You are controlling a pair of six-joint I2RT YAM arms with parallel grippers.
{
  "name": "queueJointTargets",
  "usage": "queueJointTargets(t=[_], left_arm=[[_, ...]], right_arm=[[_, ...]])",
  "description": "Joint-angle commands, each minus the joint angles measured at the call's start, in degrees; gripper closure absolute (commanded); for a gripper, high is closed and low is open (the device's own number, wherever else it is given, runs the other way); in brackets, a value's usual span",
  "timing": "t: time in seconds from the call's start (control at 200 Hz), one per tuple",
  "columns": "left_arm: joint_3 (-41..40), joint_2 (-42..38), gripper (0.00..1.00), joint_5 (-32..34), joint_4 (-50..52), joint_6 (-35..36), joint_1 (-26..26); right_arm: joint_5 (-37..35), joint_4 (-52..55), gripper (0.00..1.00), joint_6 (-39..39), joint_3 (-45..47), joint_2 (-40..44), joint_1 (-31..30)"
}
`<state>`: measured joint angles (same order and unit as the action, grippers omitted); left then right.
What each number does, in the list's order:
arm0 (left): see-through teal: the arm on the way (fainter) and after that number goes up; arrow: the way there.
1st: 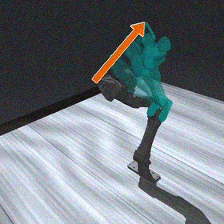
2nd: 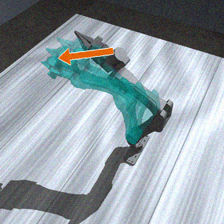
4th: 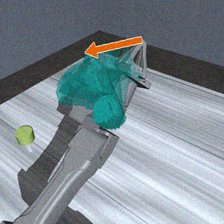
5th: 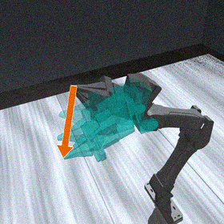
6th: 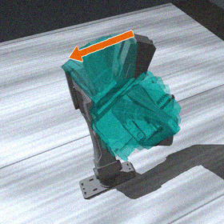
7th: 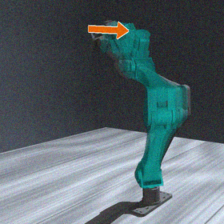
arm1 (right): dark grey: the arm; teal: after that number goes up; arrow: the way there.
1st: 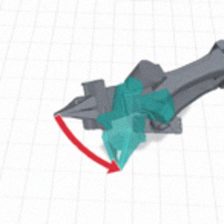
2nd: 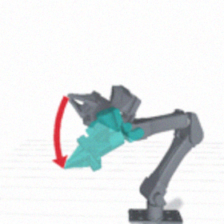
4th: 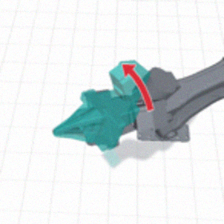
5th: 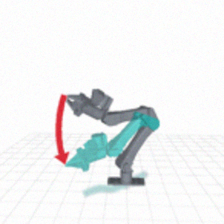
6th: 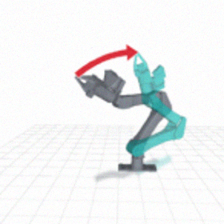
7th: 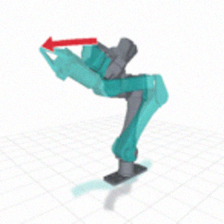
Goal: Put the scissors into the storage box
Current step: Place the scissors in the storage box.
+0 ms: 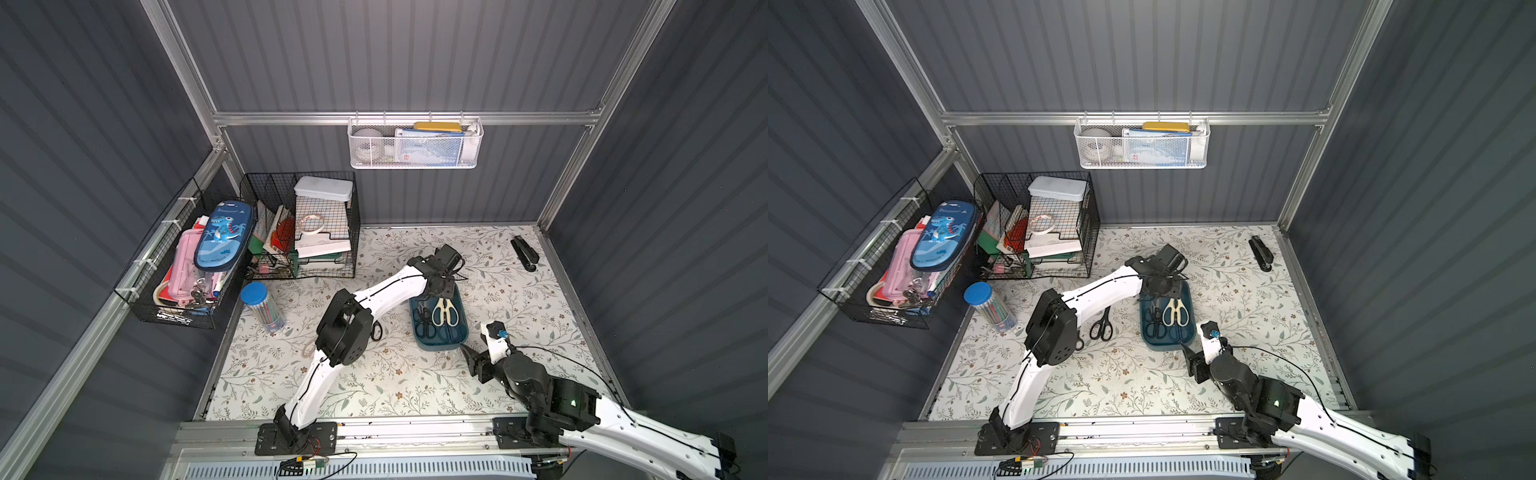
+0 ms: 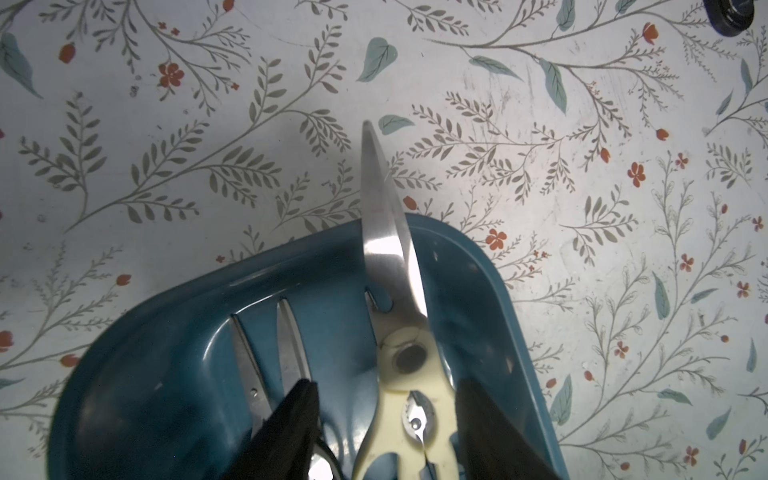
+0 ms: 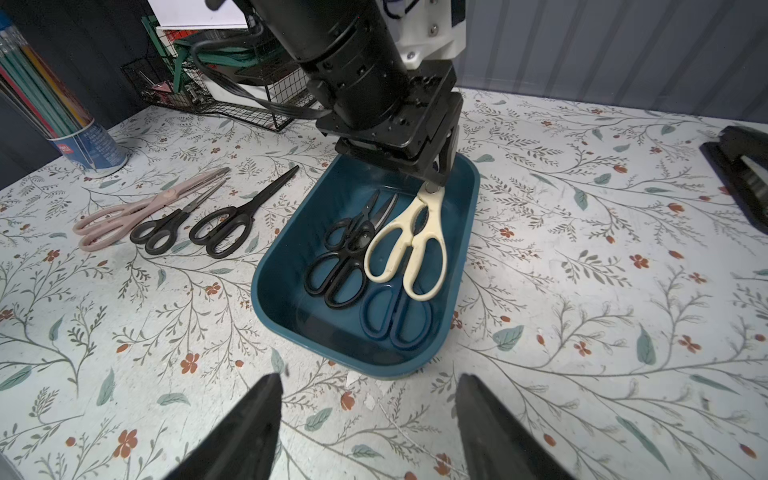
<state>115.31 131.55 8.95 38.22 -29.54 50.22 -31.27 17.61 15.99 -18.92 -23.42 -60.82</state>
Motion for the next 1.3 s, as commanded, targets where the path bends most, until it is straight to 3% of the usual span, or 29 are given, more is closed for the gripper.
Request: queueJointTargets(t=[0.0, 0.205, 0.365, 0.595, 0.71, 1.026, 1.296], left_arm=[[2.29, 2.32, 0.42, -1.14, -0.59, 2.18, 0.04], [3.95, 4.0, 0.42, -1.81, -1.52, 4.06, 0.05], [4.93, 6.3, 0.55, -2.87, -1.05, 3.95, 0.01], [4.75, 6.98, 0.59, -3.33, -1.17, 3.88, 0.0], [3.28, 5.52, 0.65, -3.42, -2.35, 3.79, 0.02], [-0.11, 0.52, 0.7, -4.82, -4.45, 1.73, 0.02], [-10.88, -7.12, 0.71, -8.61, -10.28, -4.34, 0.14]], right_arm=[[-1.07, -0.1, 0.29, 0.24, 0.59, -0.06, -0.23], [-1.12, -0.47, 0.29, 0.32, 0.59, -0.65, -0.23], [-1.24, -0.62, 0.29, 0.29, 0.38, -1.64, -0.22], [-1.35, -0.76, 0.28, 0.36, 0.37, -1.89, -0.25], [-1.48, -0.97, 0.28, 0.43, 0.46, -2.06, -0.27], [-1.84, -1.53, 0.28, 0.38, 0.22, -3.7, -0.19], [-1.8, -1.88, 0.28, 0.44, -0.05, -5.17, -0.26]])
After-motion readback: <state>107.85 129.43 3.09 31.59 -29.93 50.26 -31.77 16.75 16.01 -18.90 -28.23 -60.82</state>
